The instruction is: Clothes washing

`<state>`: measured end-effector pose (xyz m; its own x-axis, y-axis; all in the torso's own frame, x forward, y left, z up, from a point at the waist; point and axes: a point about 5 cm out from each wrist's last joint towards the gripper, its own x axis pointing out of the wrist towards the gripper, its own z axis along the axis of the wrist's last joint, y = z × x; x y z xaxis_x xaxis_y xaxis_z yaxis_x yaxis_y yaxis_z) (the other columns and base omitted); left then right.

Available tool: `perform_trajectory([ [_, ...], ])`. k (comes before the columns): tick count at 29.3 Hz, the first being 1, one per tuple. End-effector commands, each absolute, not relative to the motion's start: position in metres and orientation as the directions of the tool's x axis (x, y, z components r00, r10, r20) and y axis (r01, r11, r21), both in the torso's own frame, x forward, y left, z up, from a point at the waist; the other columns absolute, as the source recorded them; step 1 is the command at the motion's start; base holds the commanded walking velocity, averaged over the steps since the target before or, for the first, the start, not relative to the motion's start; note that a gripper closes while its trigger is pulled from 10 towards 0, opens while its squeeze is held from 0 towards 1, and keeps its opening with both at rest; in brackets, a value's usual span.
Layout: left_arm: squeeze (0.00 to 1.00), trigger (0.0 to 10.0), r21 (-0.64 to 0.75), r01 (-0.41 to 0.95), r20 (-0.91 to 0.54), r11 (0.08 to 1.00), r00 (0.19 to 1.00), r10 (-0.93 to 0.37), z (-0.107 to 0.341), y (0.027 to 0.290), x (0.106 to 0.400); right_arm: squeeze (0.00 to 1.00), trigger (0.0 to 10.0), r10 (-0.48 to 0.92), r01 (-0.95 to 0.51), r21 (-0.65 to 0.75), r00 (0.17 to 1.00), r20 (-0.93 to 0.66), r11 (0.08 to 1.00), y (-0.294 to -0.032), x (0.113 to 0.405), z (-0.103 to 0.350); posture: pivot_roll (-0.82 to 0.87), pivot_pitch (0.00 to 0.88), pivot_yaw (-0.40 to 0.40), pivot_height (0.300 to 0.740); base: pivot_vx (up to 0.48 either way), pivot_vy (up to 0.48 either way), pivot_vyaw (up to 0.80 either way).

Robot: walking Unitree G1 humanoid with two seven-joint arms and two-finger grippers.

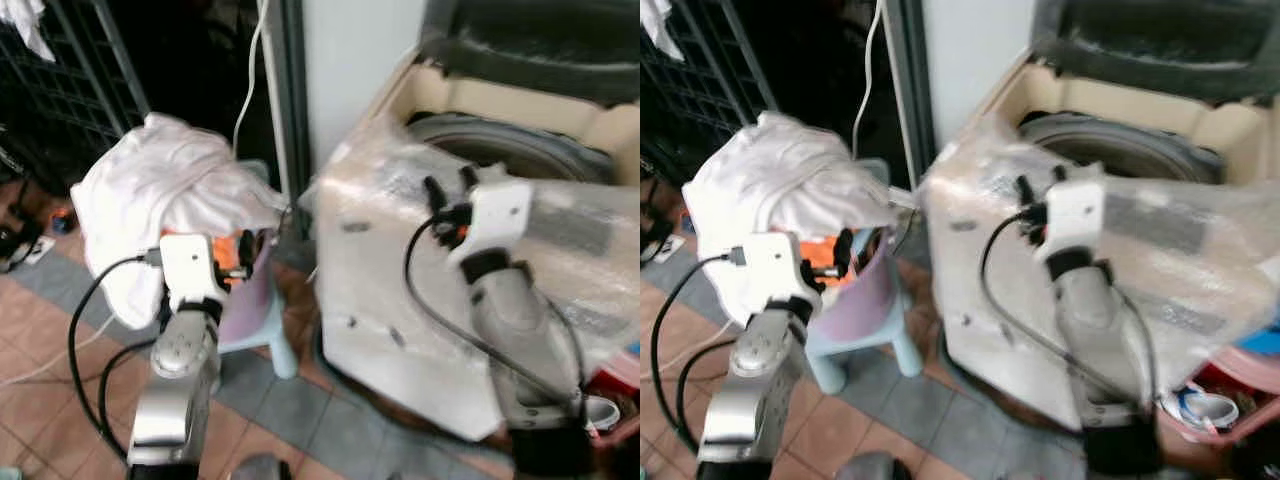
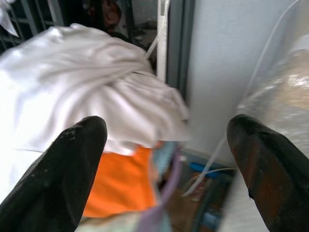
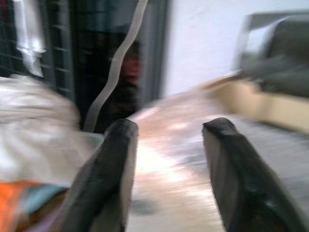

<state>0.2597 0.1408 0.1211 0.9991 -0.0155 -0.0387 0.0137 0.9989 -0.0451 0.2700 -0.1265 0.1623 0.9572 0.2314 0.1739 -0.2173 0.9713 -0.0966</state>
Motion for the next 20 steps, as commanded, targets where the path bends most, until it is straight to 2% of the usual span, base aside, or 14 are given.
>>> perform_trajectory([
  [1,0.0,10.0,-0.042,0.034,-0.021,0.999,0.999,-0.035,0.123,0.137,0.257,1.0,10.0,0.174,-0.163,-0.079,0.972,0.156,0.983,-0.136,0.263,0.159,-0.04,0.0,0.086,0.74,0.0,0.48,0.0],
  [4,0.0,10.0,-0.045,0.032,-0.039,0.998,0.999,-0.034,0.116,0.138,0.254,1.0,10.0,0.1,-0.098,-0.018,0.99,0.1,0.995,-0.145,0.26,0.149,-0.04,0.0,0.089,0.74,0.0,0.48,0.0],
  [5,0.0,10.0,-0.045,0.032,-0.041,0.998,0.999,-0.034,0.116,0.138,0.253,0.38,10.0,0.075,-0.075,-0.006,0.995,0.071,0.997,-0.149,0.26,0.145,-0.04,0.0,0.089,0.74,0.0,0.48,0.0],
  [6,0.0,10.0,-0.046,0.032,-0.042,0.998,0.999,-0.034,0.115,0.138,0.253,0.0,10.0,0.053,-0.053,0.004,0.998,0.044,0.999,-0.152,0.26,0.142,-0.04,0.0,0.087,0.74,0.0,0.48,0.0],
  [9,0.0,10.0,-0.047,0.028,-0.046,0.998,0.999,-0.03,0.114,0.139,0.254,0.0,10.0,0.028,-0.028,0.013,1.0,-0.004,1.0,-0.156,0.256,0.135,-0.04,0.0,0.083,0.74,0.0,0.48,0.0],
  [12,0.0,10.0,-0.04,0.006,-0.049,0.999,0.999,-0.008,0.113,0.142,0.262,0.0,10.0,-0.001,0.001,-0.048,1.0,-0.006,0.999,-0.158,0.256,0.135,-0.03,0.0,0.077,0.74,0.0,0.48,0.0],
  [16,0.0,10.0,-0.042,-0.045,-0.035,0.998,0.998,0.043,0.116,0.15,0.268,0.0,10.0,-0.014,0.014,0.012,1.0,-0.022,1.0,-0.16,0.268,0.133,-0.02,0.0,0.08,0.74,0.0,0.456,0.0],
  [20,0.0,10.0,-0.038,-0.04,-0.003,0.999,0.999,0.04,0.122,0.151,0.269,0.0,10.0,0.037,-0.037,0.027,0.999,0.02,0.999,-0.157,0.278,0.148,0.01,0.0,0.057,0.74,0.0,0.0,0.0],
])
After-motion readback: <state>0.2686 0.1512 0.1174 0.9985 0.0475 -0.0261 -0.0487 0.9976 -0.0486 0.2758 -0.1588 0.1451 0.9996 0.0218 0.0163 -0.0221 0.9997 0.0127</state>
